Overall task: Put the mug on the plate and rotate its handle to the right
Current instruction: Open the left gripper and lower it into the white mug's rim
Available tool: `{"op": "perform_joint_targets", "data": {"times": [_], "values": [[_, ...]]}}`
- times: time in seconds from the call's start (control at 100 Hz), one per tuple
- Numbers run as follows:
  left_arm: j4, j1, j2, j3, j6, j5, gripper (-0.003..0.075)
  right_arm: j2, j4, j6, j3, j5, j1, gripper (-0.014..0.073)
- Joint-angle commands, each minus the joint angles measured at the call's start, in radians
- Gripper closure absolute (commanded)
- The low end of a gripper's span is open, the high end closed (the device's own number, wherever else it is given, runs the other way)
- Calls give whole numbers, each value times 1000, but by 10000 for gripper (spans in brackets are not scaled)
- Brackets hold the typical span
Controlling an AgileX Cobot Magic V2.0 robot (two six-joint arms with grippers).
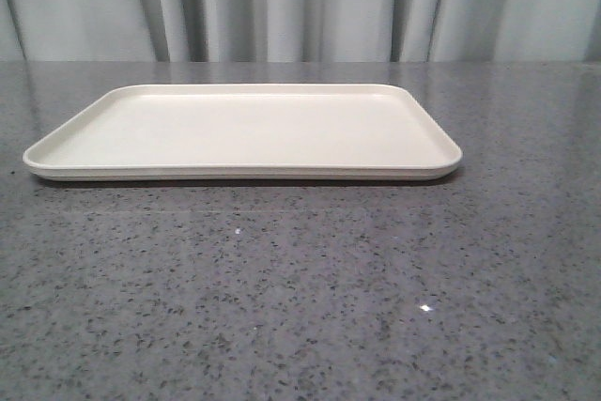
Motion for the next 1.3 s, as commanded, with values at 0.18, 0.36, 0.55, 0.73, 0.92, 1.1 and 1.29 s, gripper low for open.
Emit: {"op": "perform_joint_targets", "data": {"times": [0.18, 0.36, 0.55, 0.73, 0.92, 1.1, 1.29], "values": [[-7, 2, -19, 151, 3, -9, 332, 15, -13, -6, -28, -60, -4, 158], [11, 2, -19, 192, 7, -11, 332, 15, -13, -6, -28, -47, -4, 158], [15, 2, -10, 192, 7, -38, 332, 15, -13, -6, -28, -46, -4, 158], [16, 2, 25, 193, 7, -44, 332, 15, -13, -6, -28, -46, -4, 158], [16, 2, 75, 193, 7, -48, 332, 15, -13, -6, -28, -30, -4, 158], [11, 2, 103, 193, 7, -48, 332, 15, -13, -6, -28, -24, -4, 158], [11, 2, 131, 193, 7, -43, 332, 15, -13, -6, -28, -24, -4, 158]]}}
